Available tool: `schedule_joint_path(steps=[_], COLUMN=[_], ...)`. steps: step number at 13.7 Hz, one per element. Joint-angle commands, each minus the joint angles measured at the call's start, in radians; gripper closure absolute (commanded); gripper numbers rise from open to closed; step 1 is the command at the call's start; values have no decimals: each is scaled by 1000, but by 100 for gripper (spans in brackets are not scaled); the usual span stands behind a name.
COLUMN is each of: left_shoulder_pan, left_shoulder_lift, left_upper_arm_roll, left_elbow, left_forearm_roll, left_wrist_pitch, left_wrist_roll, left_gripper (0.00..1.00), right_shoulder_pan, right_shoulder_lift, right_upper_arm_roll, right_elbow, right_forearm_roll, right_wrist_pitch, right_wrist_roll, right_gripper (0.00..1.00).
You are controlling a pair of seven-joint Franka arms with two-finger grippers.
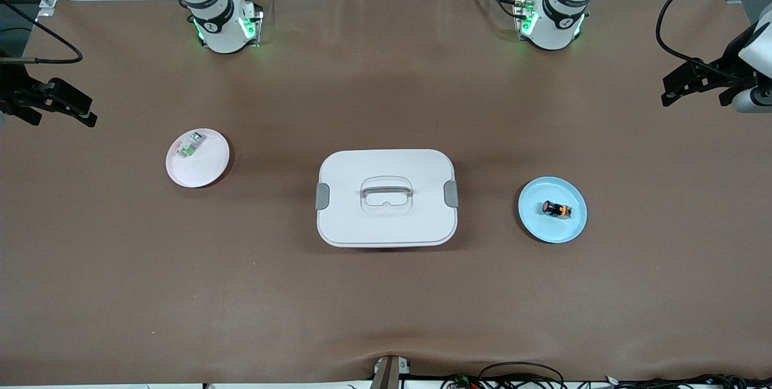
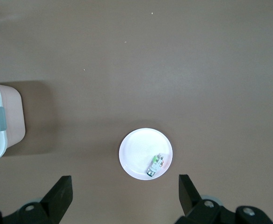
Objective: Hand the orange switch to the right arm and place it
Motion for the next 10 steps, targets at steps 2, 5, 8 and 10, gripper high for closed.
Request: schedule_joint_path(steps=[2,5,8,10], left_shoulder_pan=[5,2,2,2], left_shoulder_lift=[3,0,-5,-3], left_upper_arm_roll=[-7,-7,-8,-7], left_elbow=[-17,-77,-144,-210], left_forearm_roll=[6,6,3,3], left_wrist_pitch=[-2,41,110,185], left_wrist_roll=[7,8,8,8], left_gripper=[0,0,0,0], right_shoulder_pan=[-3,3,3,1], right_shoulder_lift=[-12,-11,-11,-11], right_upper_arm_roll=[2,3,5,6], right_elbow=[-13,-13,-8,-10], right_forearm_roll=[-23,-24,-27,-32], right_wrist_pitch=[6,18,26,18], right_wrist_roll=[11,12,12,12], right_gripper=[0,0,0,0])
